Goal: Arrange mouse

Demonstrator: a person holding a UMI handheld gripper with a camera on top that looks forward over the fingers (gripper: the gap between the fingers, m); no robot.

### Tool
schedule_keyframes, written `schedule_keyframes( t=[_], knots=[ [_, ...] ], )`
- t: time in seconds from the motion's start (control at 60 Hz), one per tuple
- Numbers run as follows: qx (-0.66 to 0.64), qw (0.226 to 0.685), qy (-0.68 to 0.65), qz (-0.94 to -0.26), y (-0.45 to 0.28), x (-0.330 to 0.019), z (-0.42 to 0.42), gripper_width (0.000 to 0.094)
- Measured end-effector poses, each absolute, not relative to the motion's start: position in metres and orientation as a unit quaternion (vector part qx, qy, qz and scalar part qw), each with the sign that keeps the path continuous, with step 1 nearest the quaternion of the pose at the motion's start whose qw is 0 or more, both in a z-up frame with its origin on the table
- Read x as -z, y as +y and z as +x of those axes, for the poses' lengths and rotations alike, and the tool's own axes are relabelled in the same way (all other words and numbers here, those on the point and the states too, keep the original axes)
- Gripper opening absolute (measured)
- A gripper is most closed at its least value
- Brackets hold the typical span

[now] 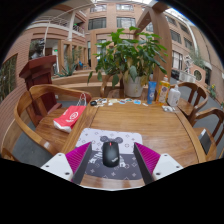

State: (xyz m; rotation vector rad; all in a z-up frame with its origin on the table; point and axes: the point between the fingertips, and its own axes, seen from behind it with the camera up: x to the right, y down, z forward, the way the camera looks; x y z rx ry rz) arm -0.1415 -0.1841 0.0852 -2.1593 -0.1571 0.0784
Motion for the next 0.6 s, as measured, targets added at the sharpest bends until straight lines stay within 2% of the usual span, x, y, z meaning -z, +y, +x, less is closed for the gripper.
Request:
schedule_keyframes(
  t=[0.133, 0.217, 0.417, 0.6],
  knots=[
    [-0.027, 0.49, -0.06, -0.869, -0.224, -0.121, -0.139, 0.0855],
    [-0.02, 0.498, -0.06, -0.865, -0.248, -0.131, -0.136, 0.086],
    [-0.016, 0.498, -0.061, -0.865, -0.299, -0.132, -0.136, 0.0858],
    [-0.013, 0.496, -0.068, -0.866, -0.315, -0.129, -0.138, 0.0856]
  ],
)
